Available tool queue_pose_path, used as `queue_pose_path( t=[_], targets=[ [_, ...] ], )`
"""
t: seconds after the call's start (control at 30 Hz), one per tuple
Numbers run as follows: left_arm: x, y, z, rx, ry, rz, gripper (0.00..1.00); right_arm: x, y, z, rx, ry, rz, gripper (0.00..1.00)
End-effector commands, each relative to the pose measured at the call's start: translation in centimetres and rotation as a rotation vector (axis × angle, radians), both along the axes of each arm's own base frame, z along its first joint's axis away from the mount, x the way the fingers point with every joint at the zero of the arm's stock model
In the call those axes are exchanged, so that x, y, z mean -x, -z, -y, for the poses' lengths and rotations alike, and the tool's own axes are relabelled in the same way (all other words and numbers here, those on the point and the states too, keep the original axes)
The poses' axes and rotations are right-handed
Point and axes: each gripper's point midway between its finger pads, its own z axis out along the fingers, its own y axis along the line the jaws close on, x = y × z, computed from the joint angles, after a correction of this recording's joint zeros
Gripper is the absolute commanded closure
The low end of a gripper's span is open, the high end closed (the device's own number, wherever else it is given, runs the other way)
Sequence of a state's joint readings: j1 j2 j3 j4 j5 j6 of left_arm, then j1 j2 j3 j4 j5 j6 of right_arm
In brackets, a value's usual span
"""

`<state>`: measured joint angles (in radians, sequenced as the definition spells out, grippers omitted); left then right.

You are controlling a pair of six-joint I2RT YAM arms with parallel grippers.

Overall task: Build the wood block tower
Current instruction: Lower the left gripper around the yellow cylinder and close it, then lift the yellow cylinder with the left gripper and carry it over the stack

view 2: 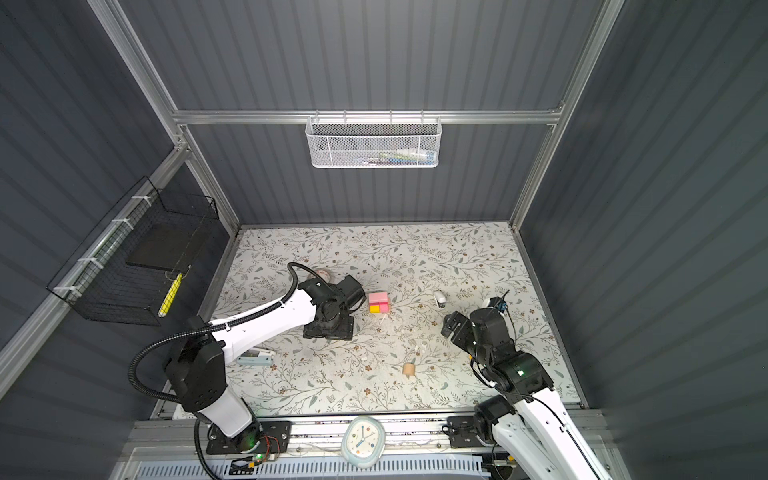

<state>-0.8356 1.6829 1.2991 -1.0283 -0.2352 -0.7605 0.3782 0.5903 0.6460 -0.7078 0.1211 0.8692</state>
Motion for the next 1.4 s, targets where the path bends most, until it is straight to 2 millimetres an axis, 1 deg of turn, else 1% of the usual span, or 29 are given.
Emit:
queue_pose_path(
  t=[0.0, 0.13, 0.3, 0.4, 0.5, 0.73, 1.0, 1.17, 1.37],
  targets=[
    [-0.9, 1.5, 0.9, 0.041, 0.010, -0.018, 0.17, 0.1, 0.1, 0.0, -0.011, 0.006, -0.002, 0.01],
    [-1.5, 2.5, 1.0, 0.044, 0.012, -0.042, 0.23, 0.3, 0.1, 0.1, -0.014, 0.009, 0.002, 0.01],
    [-2.2, 3.6, 0.2, 0.029, -0.006, -0.061, 0.30, 0.5, 0.0, 0.4, -0.010, 0.016, 0.012, 0.01],
    [-2.4, 4.3, -0.1, 0.032, -0.021, -0.073, 0.39, 0.6, 0.0, 0.6, -0.006, 0.020, 0.016, 0.01],
    [-2.6, 4.8, -0.2, 0.031, -0.026, -0.078, 0.44, 0.6, 0.0, 0.7, -0.003, 0.025, 0.017, 0.01],
    [-2.7, 5.8, -0.3, 0.028, -0.032, -0.096, 0.49, 0.4, -0.2, 0.4, -0.012, 0.020, 0.020, 0.01],
    [-2.8, 6.3, -0.4, 0.029, -0.044, -0.108, 0.60, 0.1, -0.1, 0.1, -0.014, 0.010, 0.009, 0.01],
    [-2.7, 6.6, -0.5, 0.025, -0.046, -0.113, 0.62, 0.0, -0.2, 0.0, -0.016, 0.008, 0.012, 0.01],
    [-2.7, 6.8, -0.6, 0.020, -0.051, -0.118, 0.62, 0.0, -0.3, 0.1, -0.015, 0.009, 0.016, 0.01]
  ],
)
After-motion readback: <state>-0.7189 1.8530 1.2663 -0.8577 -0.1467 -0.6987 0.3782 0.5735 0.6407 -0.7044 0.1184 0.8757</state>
